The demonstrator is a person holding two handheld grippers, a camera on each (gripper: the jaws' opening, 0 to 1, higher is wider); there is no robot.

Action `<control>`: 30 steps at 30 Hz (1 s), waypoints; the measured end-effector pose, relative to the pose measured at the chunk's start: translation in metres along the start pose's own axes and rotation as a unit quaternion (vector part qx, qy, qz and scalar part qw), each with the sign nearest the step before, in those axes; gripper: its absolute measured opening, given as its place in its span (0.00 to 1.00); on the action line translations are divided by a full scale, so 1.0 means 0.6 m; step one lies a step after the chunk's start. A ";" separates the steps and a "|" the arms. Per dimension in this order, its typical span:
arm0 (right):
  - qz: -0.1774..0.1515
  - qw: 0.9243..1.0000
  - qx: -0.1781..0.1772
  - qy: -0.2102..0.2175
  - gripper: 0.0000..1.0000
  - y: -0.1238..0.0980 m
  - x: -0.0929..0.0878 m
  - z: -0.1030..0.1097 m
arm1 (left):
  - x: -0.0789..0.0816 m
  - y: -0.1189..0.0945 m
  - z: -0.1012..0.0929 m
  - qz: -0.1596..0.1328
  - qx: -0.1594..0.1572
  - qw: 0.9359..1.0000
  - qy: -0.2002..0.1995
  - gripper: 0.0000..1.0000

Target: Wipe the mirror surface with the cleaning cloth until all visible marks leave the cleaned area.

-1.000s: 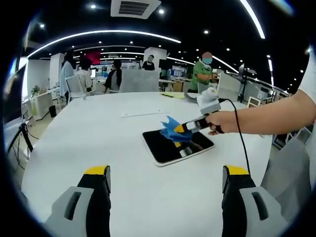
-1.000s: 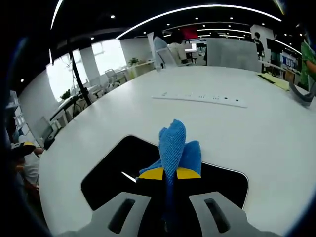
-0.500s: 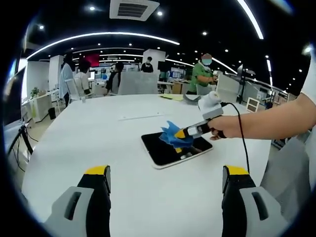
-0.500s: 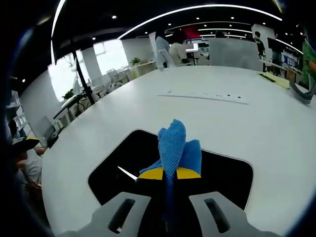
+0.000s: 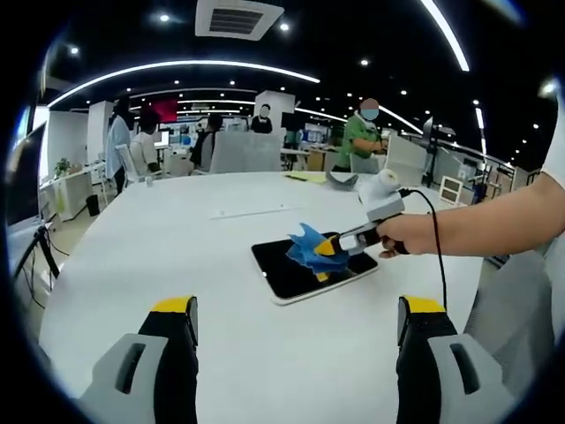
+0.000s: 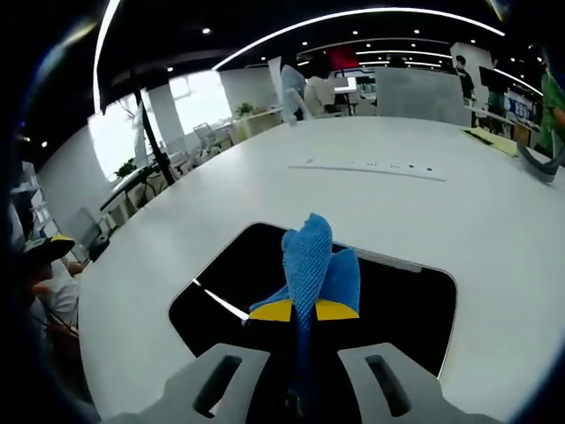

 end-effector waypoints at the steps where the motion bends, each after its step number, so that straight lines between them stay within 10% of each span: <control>1: 0.000 1.000 0.001 0.000 0.02 -0.003 -0.003 0.002 | -0.001 -0.001 0.000 0.000 0.001 1.000 0.000 0.94; 30: -0.001 1.000 0.015 -0.004 0.02 -0.037 -0.039 0.024 | 0.004 -0.011 -0.006 -0.013 0.001 1.000 0.002 0.94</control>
Point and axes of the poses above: the point that each gripper's makers call its tool centre point, and the gripper's own axes: y roughly forward along the fingers, z roughly to its left, x roughly out of its top, the point moved 9 cm from there along -y, roughly backward along the fingers, and after that the axes turned 5 degrees about y, right-handed, at the moved point
